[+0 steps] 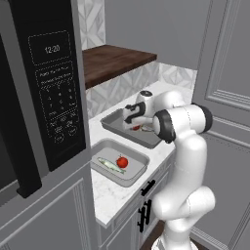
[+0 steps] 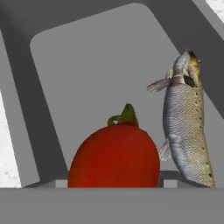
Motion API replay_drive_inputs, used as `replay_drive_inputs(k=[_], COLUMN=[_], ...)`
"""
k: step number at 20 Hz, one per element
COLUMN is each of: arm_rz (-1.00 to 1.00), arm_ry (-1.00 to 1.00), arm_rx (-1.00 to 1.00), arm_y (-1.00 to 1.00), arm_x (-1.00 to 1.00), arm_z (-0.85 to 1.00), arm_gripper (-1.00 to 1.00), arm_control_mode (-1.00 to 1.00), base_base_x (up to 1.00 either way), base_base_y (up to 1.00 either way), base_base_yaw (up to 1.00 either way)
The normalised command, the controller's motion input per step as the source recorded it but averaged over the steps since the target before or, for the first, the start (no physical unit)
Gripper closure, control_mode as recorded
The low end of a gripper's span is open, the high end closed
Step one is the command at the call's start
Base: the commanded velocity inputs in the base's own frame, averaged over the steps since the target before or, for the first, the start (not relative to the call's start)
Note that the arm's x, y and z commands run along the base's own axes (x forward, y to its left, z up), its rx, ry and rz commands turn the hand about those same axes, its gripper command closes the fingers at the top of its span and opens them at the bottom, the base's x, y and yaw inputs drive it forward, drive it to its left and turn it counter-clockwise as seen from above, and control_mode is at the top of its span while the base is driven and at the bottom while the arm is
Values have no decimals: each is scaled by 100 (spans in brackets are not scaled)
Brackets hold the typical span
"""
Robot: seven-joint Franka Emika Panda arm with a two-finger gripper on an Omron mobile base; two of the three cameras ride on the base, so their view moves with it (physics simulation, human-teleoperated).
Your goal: Place one tomato and one fish in each tupperware on the nearby counter, to pack two identical lunches.
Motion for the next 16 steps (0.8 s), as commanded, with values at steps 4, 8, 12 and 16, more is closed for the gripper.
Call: replay_drive_inputs(k=[4, 8, 12, 16], arm_rz=[0, 0, 0, 0], arm_ry=[-6, 0, 0, 0], arm_rx=[-3, -2, 0, 0], arm_y=[1, 0, 0, 0], arm_x=[12, 22, 23, 0], arm_z=[-31, 0, 0, 0], arm_gripper=[100, 100, 100, -100], arm_control_mode=[-100, -100, -100, -100], base_base_x=[0, 0, 0, 0], base_base_y=[0, 0, 0, 0], base_base_yaw=[0, 0, 0, 0])
